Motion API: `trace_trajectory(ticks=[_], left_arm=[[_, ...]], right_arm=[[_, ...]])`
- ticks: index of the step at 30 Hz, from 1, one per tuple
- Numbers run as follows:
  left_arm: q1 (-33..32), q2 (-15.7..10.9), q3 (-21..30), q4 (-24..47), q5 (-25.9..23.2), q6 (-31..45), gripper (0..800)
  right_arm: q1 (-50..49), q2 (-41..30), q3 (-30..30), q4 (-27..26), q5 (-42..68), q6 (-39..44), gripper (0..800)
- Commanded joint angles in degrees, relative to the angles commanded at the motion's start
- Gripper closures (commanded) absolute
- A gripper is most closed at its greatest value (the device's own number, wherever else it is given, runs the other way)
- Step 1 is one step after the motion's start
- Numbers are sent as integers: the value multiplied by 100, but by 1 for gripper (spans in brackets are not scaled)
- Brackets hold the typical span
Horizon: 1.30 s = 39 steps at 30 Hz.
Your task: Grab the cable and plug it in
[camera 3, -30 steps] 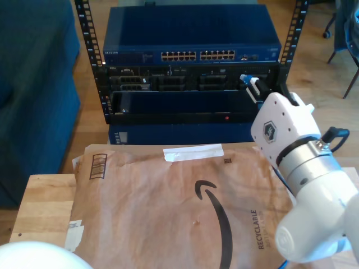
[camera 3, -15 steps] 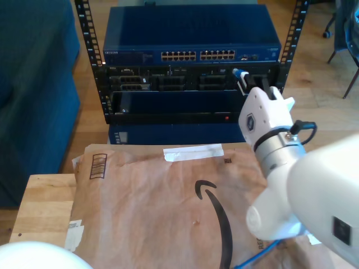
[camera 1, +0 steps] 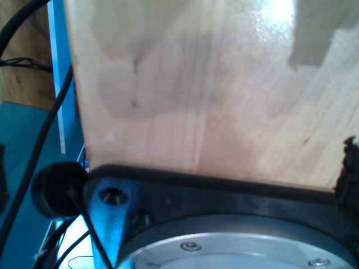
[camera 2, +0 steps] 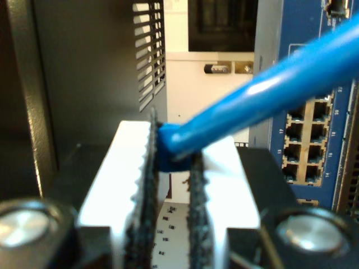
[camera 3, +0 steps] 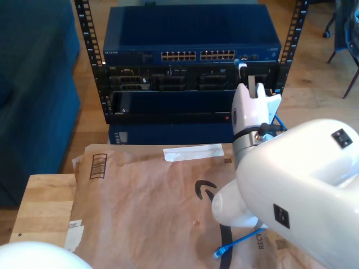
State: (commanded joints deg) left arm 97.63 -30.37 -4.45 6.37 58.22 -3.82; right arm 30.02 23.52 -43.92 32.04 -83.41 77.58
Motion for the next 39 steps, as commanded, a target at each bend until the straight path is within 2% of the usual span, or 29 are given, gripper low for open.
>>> trace_trajectory(ticks=[9, 16, 21, 39], left_arm=[[0, 0, 0, 0, 0, 0, 0], [0, 0, 0, 0, 0, 0, 0], [0, 0, 0, 0, 0, 0, 0], [0, 0, 0, 0, 0, 0, 0]], right_arm=[[97, 703, -1037, 501, 123, -396, 800], [132, 1029, -1301, 1081, 62, -659, 800], [167, 1266, -1565, 1275, 62, -659, 800], [105, 2119, -2681, 1310, 123, -607, 800]])
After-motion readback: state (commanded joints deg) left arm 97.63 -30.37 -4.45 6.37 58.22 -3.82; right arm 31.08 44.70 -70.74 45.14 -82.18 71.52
